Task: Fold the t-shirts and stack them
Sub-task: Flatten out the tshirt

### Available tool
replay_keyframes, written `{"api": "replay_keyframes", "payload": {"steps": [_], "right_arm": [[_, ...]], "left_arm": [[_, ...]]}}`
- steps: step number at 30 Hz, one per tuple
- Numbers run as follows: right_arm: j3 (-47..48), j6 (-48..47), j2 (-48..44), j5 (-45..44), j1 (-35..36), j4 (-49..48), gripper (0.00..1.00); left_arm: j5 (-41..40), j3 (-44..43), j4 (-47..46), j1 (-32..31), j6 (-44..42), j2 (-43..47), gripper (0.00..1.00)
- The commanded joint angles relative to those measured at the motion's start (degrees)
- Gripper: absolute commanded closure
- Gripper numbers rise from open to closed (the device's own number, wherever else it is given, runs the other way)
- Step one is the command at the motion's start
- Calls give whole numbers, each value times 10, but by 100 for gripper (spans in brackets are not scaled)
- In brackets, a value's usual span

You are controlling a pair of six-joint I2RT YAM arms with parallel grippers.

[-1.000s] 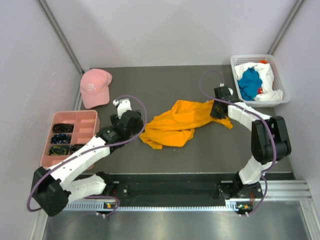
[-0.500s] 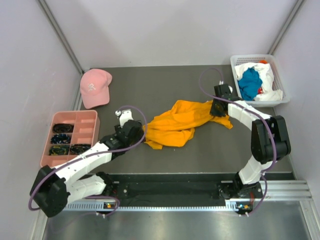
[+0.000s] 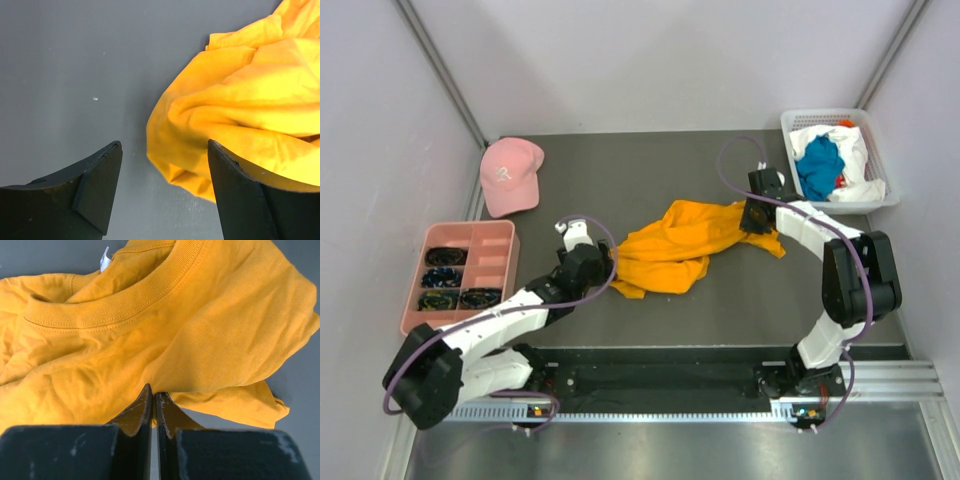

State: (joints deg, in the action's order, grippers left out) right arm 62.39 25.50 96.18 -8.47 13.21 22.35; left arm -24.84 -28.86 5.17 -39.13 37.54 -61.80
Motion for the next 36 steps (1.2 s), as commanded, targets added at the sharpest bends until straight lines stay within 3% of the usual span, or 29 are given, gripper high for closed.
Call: {"api": "replay_keyframes", "payload": {"steps": [1,6,8,10,12,22,36], "right_arm": [[18,-11,-14,-1,-6,2,100],[13,-12,-20,-4,-6,3,100],[13,-14,-22,-4,-5,6,100],[14,-15,-24,-5,-5,7,100],[15,-17,-25,-8,-6,8,100],[43,-34,-58,-23,-6,29,100],[257,-72,-166,-50,-6,172,100]], "left_arm": [[2,13,-109,-2,-5,-31,26],[5,8,-134,-2,-3,-76,27],[-1,6,-139,-1,-2,-94,32],[-4,6,-142,-2,-6,-100,73],[-8,5,-142,-1,-6,-104,100],[-37,-59,-79,-2,-50,-76,100],[-71,-330,32,-2,-176,-82,100]]}}
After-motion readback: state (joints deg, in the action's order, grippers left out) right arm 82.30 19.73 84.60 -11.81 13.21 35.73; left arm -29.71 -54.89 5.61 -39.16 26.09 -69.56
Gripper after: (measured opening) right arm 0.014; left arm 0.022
